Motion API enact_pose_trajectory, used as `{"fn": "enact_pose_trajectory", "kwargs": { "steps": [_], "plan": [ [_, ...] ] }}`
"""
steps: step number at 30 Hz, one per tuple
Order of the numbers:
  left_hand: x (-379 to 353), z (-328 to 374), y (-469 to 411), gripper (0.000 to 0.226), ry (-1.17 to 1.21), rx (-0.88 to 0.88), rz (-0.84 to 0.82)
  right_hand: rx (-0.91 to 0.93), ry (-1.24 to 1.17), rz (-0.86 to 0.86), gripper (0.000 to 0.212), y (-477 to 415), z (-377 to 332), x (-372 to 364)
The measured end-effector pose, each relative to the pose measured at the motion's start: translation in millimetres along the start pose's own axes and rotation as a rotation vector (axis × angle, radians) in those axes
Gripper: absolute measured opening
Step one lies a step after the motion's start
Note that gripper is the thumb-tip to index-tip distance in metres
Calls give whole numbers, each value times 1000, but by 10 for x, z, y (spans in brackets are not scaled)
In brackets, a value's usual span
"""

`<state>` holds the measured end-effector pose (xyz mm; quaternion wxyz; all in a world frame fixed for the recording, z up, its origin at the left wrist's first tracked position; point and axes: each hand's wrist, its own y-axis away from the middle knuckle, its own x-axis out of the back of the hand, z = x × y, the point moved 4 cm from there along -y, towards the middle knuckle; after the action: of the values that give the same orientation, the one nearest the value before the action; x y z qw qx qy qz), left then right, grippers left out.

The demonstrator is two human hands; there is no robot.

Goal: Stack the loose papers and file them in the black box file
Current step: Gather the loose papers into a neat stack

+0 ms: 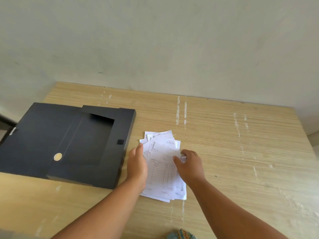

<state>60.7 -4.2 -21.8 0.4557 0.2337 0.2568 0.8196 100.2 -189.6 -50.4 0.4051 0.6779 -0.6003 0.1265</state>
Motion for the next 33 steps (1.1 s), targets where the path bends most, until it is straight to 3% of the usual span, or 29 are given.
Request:
{"fn": "enact_pose_trajectory", "kwargs": {
  "steps": [2, 7, 13, 19, 24, 28, 33],
  "plan": [
    [-21, 40, -6, 65, 61, 51, -47, -19, 32, -17, 62, -41, -81, -44],
    [-35, 242, -63, 65, 63, 100, -181, -73, 73, -48, 61, -107, -238, -150],
    [-48, 344, -188, 63, 16, 88, -241, -112, -23, 61, 52, -166, -294, -151],
    [-162, 364, -294, 67, -49, 81, -297, -136, 38, -25, 67, -252, -432, -164],
    [-70, 273, -356, 61, -27, 57, -170, -125, -225, 62, 52, -195, -356, -31],
    [113, 121, -298, 55, -38, 91, 19, -252, -278, 148, 55, -34, -133, 130],
    [169, -49, -79, 48, -108, 88, -71, -321, -378, 50, 60, 145, 10, 106]
  ]
}}
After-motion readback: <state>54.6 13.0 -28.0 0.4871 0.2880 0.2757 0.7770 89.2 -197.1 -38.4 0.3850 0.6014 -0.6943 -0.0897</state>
